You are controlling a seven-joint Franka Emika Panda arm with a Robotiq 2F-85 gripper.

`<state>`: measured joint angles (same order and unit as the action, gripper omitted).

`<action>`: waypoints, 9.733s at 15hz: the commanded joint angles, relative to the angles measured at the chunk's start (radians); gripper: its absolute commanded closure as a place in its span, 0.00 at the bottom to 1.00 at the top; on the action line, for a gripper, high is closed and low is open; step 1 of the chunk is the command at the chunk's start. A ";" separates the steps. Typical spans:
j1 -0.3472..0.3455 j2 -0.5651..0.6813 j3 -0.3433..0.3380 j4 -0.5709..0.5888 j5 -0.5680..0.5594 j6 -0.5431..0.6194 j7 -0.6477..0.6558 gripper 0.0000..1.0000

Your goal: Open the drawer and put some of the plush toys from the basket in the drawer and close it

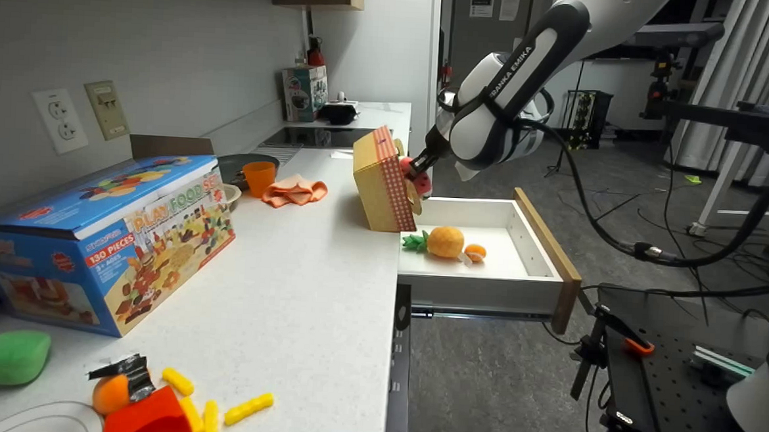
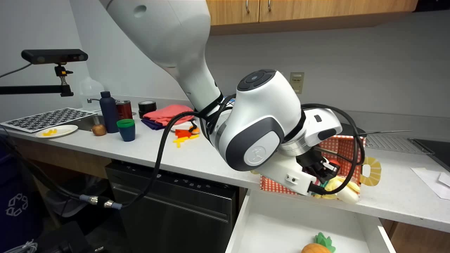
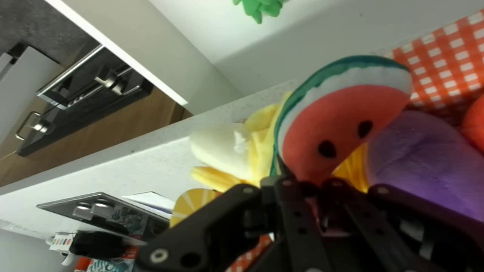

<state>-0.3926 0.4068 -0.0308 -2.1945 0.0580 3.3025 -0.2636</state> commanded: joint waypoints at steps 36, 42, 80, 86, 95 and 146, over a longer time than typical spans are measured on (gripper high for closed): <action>0.589 0.068 -0.478 0.224 -0.170 0.072 0.217 0.00; 0.569 0.065 -0.436 0.245 -0.177 0.053 0.217 0.00; 0.757 -0.029 -1.031 -0.210 -0.379 -0.328 0.052 0.00; 0.662 -0.074 -0.986 -0.251 -0.527 -0.485 0.020 0.00; 0.348 -0.081 -0.683 -0.209 -0.581 -0.743 -0.075 0.00; -0.096 0.199 -0.168 0.183 -0.304 -1.053 -0.449 0.00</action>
<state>-0.4464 0.5605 -0.2505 -2.0884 -0.3153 2.2431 -0.6319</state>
